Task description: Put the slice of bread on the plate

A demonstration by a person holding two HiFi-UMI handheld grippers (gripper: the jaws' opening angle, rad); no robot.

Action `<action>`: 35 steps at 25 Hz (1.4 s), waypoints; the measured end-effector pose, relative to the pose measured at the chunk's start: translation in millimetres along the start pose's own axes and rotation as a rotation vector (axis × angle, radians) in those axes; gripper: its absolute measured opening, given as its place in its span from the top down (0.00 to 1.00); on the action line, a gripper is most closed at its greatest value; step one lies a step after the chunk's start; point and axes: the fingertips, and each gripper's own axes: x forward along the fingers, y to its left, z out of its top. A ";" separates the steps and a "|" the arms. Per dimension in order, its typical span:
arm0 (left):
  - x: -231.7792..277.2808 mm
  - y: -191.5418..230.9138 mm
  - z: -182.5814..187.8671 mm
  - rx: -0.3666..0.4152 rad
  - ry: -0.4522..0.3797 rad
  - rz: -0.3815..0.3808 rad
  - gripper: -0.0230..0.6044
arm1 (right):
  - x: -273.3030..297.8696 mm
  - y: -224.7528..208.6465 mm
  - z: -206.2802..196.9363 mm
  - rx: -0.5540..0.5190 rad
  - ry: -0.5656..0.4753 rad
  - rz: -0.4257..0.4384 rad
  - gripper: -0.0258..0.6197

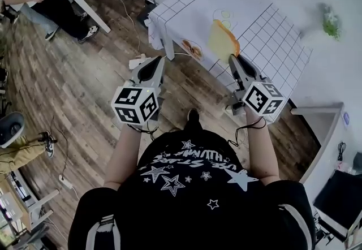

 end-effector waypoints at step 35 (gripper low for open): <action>163.8 50.6 34.7 -0.003 0.037 -0.004 0.95 | 103.9 -118.3 44.9 0.021 0.027 -0.053 0.83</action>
